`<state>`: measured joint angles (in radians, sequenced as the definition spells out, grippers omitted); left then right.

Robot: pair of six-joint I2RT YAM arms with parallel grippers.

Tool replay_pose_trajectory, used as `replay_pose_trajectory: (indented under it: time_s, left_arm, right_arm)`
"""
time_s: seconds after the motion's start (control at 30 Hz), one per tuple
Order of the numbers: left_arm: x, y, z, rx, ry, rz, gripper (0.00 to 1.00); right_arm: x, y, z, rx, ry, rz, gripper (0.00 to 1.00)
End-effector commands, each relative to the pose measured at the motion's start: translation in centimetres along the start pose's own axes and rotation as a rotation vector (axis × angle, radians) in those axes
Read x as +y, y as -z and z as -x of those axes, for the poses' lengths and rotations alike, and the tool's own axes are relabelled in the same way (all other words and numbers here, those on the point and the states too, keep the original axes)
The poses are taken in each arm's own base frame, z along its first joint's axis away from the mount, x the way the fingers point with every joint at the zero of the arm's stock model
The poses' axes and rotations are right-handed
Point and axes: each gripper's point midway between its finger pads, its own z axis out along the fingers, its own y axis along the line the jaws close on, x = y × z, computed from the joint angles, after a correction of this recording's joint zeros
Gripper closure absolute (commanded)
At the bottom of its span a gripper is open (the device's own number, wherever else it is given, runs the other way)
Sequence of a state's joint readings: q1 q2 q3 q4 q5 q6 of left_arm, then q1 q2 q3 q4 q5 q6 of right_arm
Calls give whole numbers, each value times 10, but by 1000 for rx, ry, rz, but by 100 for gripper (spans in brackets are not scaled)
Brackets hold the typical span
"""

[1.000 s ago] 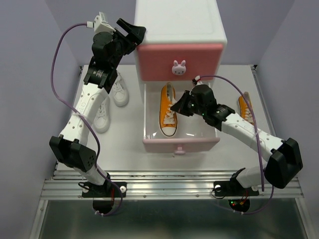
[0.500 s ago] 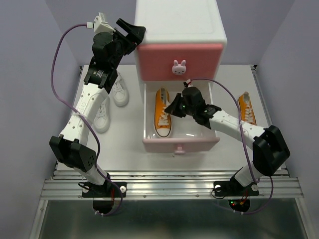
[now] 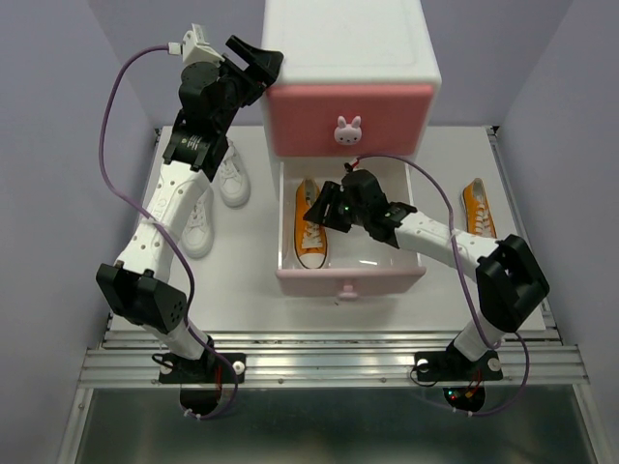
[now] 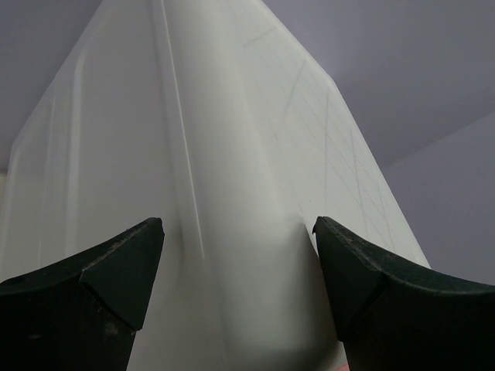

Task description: Place and organize the shoes in the shoe cabinet

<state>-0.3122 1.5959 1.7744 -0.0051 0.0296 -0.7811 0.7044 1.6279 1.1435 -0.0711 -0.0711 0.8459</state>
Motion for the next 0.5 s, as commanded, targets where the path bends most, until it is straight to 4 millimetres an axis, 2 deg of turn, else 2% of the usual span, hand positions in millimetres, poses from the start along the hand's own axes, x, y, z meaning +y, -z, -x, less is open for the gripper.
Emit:
replay_pose_trajectory:
  time_s: [0.0, 0.13, 0.17, 0.23, 0.27, 0.3, 0.37, 0.4, 0.47]
  left_arm:
    - [163, 33, -120, 456, -154, 492, 12]
    - [162, 34, -118, 459, -155, 495, 12]
    - [161, 35, -119, 462, -154, 494, 12]
    - [161, 35, -118, 464, -154, 494, 12]
    - [162, 37, -119, 470, -153, 501, 12]
    - [162, 38, -120, 474, -156, 499, 12]
    - [162, 39, -121, 483, -157, 499, 12]
    - [161, 39, -121, 485, -157, 497, 12]
    - [161, 40, -121, 492, -167, 496, 12]
  right_arm:
    - [33, 7, 25, -59, 27, 52, 31]
    - [39, 17, 40, -93, 46, 21, 17]
    - [48, 24, 48, -113, 51, 35, 0]
    - [47, 32, 58, -142, 61, -2, 0]
    - [58, 43, 68, -168, 69, 15, 0]
    - [53, 49, 71, -177, 71, -24, 0]
    - [57, 63, 80, -204, 88, -34, 0]
    - [63, 81, 88, -227, 93, -35, 0]
    - [65, 102, 100, -278, 97, -56, 0]
